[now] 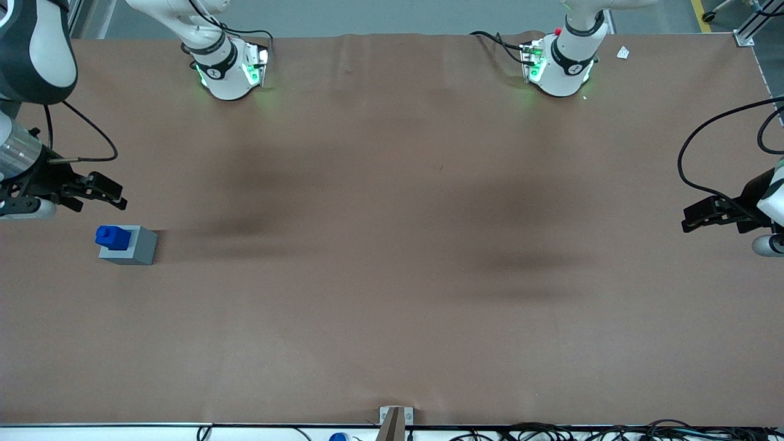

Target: Insert blue part into gray base with right arm

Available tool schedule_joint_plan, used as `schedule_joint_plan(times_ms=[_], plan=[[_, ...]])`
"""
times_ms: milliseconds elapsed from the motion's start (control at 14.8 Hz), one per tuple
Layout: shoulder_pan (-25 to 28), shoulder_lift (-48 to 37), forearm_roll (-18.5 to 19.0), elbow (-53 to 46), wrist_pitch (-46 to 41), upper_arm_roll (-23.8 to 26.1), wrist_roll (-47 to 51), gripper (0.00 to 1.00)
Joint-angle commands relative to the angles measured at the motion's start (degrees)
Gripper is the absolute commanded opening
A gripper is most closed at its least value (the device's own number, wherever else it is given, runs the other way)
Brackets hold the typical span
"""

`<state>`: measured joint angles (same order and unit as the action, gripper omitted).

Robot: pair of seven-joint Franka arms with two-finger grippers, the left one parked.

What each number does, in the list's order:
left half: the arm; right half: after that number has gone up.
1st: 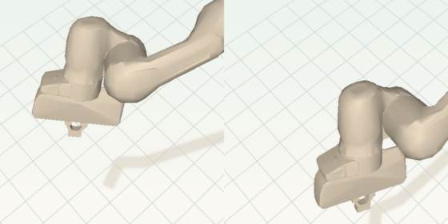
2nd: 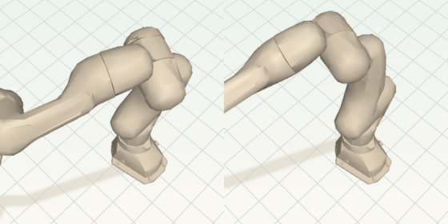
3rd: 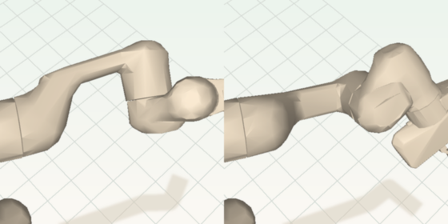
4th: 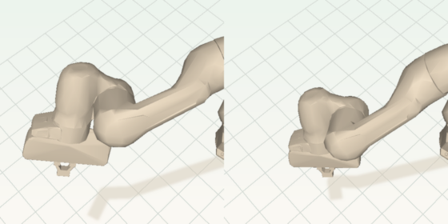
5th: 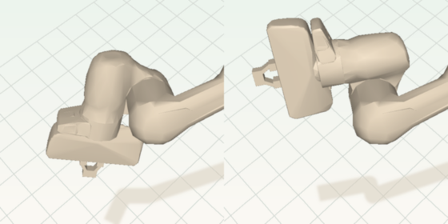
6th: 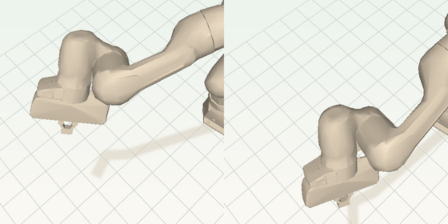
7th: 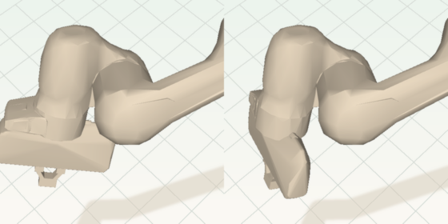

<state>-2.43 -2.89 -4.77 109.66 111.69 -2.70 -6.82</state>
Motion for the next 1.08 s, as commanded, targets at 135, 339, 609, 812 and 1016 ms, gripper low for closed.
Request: schedule_joint_plan(times_ms=[135,339,609,812,1016], plan=[[0.9,-2.2,-0.2,-7.5,-9.8,-0.3,0.9,1.0],[0.9,-1.9,0.3,-13.3,-14.6,-0.4,0.9,1.0],[1.7,-1.7,4.2,-17.4,-15.7,-0.3,3.2,1.0],[2.9,-1.7,4.2,-18.5,-15.9,-0.3,9.2,1.0],[3.4,-1.7,4.0,-18.7,-16.1,-0.3,10.2,1.0]])
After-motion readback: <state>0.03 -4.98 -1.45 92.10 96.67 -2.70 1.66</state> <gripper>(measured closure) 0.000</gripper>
